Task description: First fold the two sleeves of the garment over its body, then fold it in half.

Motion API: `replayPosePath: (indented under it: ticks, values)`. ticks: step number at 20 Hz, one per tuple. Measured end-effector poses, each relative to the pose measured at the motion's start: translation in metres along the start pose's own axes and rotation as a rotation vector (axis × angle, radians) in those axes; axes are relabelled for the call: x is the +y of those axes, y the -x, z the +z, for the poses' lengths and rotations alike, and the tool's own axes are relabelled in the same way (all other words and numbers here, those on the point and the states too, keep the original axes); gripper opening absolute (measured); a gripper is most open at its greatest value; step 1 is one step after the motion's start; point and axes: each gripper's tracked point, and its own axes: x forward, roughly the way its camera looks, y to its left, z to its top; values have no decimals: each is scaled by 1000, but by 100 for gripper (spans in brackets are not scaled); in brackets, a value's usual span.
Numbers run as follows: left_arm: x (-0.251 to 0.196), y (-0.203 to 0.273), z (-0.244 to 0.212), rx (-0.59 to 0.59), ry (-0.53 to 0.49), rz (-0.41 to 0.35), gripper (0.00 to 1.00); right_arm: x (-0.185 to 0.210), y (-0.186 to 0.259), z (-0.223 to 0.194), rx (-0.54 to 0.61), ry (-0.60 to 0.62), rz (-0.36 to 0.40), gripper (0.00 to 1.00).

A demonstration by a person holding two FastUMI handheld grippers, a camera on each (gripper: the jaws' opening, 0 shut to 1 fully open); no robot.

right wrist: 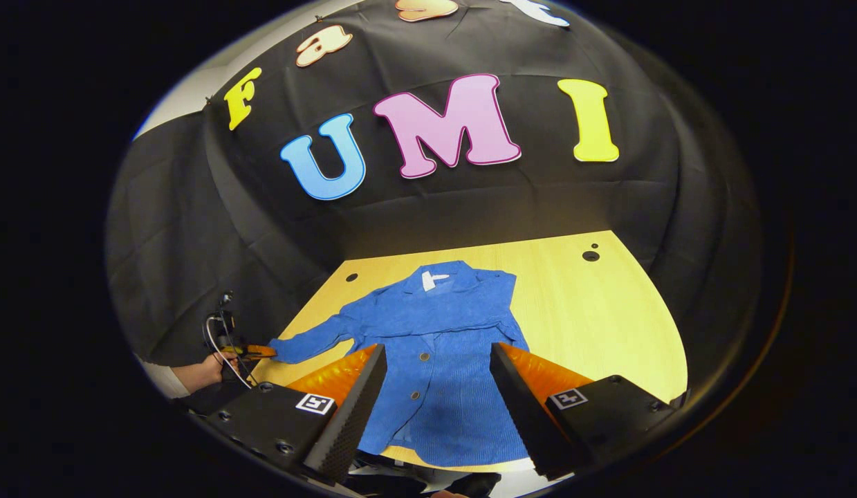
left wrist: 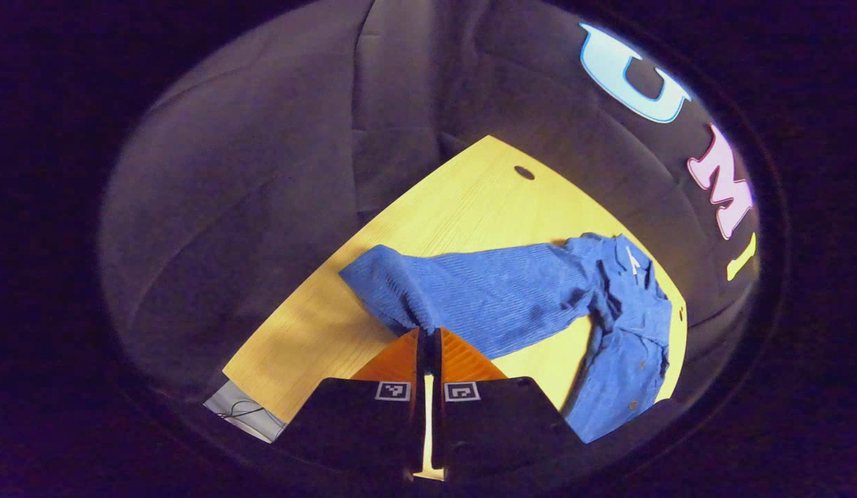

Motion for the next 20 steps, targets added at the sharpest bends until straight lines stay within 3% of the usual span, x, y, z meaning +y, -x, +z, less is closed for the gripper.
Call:
replayPosePath:
  ticks: [5, 11, 14, 17, 20]
  values:
    - [-98, 57, 42, -110, -112, -164, 2, 2, -5, -3, 10, -20, 18, 96]
    - [-266, 110, 43, -168, -402, -353, 1, -8, 0, -4, 0, -70, 14, 96]
    - [-349, 99, 36, -196, -532, -443, 1, -25, 13, -11, -3, -99, -12, 96]
    - [-425, 67, 24, -128, -598, -526, 1, -46, 24, -16, -6, -147, -48, 96]
    - [-475, 17, 2, -49, -739, -505, 2, -66, 25, -25, -2, -186, -98, 96]
